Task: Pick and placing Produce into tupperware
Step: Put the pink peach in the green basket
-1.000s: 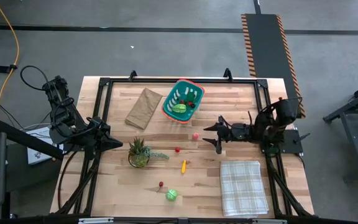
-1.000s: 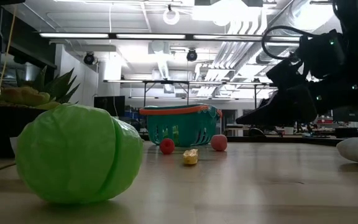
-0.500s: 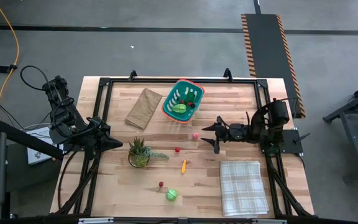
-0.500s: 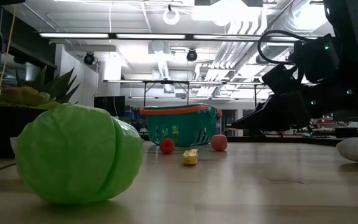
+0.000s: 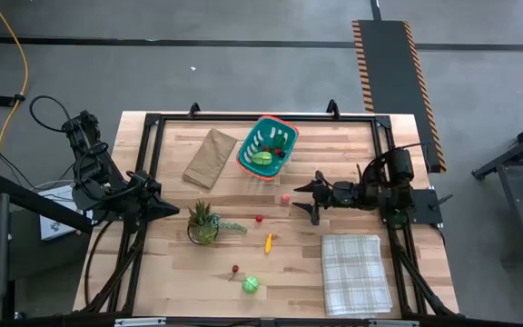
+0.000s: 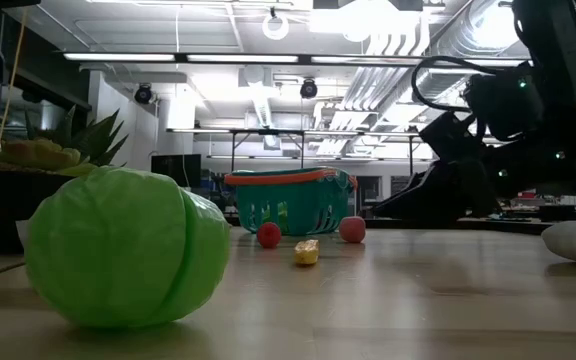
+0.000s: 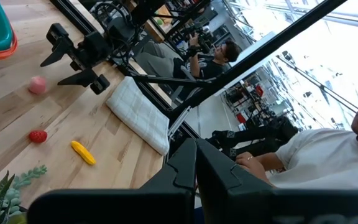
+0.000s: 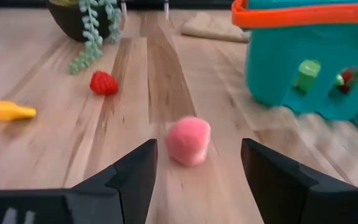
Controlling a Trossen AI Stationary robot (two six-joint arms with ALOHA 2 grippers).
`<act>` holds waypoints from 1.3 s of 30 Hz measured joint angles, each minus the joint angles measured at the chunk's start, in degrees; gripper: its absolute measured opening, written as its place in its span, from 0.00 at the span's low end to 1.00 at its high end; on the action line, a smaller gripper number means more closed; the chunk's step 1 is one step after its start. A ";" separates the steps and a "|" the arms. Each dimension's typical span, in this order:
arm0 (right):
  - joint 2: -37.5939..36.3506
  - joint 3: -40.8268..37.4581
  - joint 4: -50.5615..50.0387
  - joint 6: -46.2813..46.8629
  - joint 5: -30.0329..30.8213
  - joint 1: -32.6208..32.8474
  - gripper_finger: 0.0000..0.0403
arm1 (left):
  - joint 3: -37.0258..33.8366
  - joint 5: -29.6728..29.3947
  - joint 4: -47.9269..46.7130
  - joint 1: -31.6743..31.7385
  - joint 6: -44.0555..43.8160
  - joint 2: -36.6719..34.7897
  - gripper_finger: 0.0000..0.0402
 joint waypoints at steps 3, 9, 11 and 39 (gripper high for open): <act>1.69 1.14 0.31 0.00 -0.01 0.04 0.56 | 0.00 0.00 0.01 0.01 0.00 0.00 0.00; 3.86 3.85 0.57 0.02 -1.17 0.21 0.56 | 0.01 0.00 -0.01 -0.01 0.00 0.02 0.00; 4.07 4.58 0.61 0.02 -1.21 0.21 0.56 | 0.00 0.00 0.01 0.00 -0.01 0.02 0.00; 4.07 7.39 -4.58 1.53 -1.59 -0.60 0.56 | 0.01 0.00 0.01 -0.01 0.00 0.02 0.00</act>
